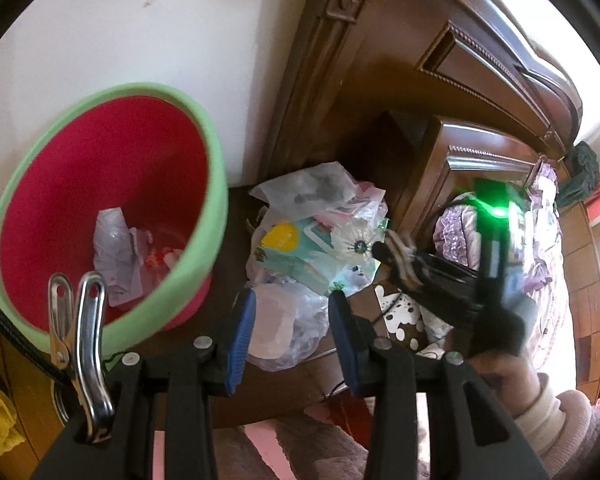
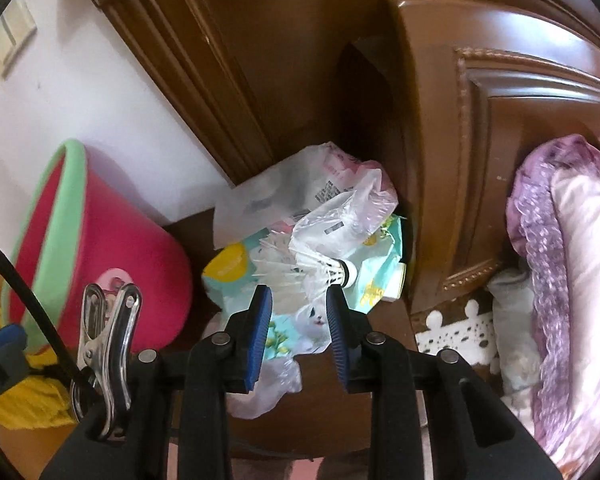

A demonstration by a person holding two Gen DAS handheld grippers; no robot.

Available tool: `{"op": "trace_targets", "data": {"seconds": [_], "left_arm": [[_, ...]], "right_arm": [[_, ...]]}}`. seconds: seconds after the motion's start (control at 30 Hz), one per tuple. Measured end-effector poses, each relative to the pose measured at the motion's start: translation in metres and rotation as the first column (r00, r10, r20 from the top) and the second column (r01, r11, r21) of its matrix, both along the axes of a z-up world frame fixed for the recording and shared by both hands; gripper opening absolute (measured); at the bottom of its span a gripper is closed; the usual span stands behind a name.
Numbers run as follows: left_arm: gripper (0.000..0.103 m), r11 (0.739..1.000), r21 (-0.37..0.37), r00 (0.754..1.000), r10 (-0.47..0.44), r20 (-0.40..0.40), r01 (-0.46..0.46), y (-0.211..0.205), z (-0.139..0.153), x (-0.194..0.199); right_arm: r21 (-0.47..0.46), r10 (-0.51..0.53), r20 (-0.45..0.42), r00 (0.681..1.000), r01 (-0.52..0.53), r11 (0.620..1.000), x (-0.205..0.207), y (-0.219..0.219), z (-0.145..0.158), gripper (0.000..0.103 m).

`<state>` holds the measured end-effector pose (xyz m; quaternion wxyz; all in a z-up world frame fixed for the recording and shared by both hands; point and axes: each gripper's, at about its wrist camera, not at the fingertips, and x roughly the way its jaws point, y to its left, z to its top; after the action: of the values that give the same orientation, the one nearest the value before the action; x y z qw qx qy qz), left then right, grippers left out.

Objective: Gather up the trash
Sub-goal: 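Withdraw both open tools from the bin back to the nightstand, then close the right tool on the white shuttlecock while the left tool reaches the white paper wrapper, then grasp the white paper wrapper with the left tool while the right tool holds the shuttlecock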

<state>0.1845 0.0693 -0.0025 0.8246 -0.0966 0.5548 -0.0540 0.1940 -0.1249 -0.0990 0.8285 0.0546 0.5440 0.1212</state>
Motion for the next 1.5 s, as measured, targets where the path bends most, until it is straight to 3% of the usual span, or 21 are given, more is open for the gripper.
{"op": "trace_targets", "data": {"seconds": [0.27, 0.43, 0.6, 0.73, 1.1, 1.5], "left_arm": [[0.039, 1.0, -0.006, 1.0, -0.001, -0.017, 0.001, -0.023, -0.013, 0.006], [0.039, 1.0, -0.006, 1.0, -0.003, -0.026, 0.003, -0.035, -0.021, 0.01], [0.039, 1.0, -0.004, 1.0, -0.005, -0.029, 0.005, -0.042, -0.026, 0.015], [0.039, 1.0, 0.001, 0.999, -0.008, -0.031, 0.008, -0.05, -0.031, 0.023], [0.039, 1.0, 0.005, 0.999, -0.028, -0.02, 0.028, -0.073, -0.043, 0.048], [0.043, 0.998, 0.059, 0.999, 0.022, -0.032, -0.02, -0.103, -0.08, 0.121]], "right_arm": [[-0.055, 0.044, -0.041, 0.998, -0.046, 0.997, 0.018, 0.003, -0.03, 0.029], [-0.041, 0.036, -0.048, 0.998, -0.038, 0.998, 0.022, -0.007, -0.038, 0.029], [-0.022, 0.021, -0.053, 0.998, -0.022, 1.0, 0.022, -0.021, -0.043, 0.01], [0.021, 0.019, -0.048, 0.999, -0.018, 1.0, 0.021, -0.034, -0.045, 0.003], [0.165, -0.005, -0.006, 1.0, 0.006, 0.986, 0.003, -0.076, -0.029, 0.003], [0.27, -0.042, 0.011, 0.999, 0.037, 0.962, -0.006, -0.105, -0.021, 0.003]]}}
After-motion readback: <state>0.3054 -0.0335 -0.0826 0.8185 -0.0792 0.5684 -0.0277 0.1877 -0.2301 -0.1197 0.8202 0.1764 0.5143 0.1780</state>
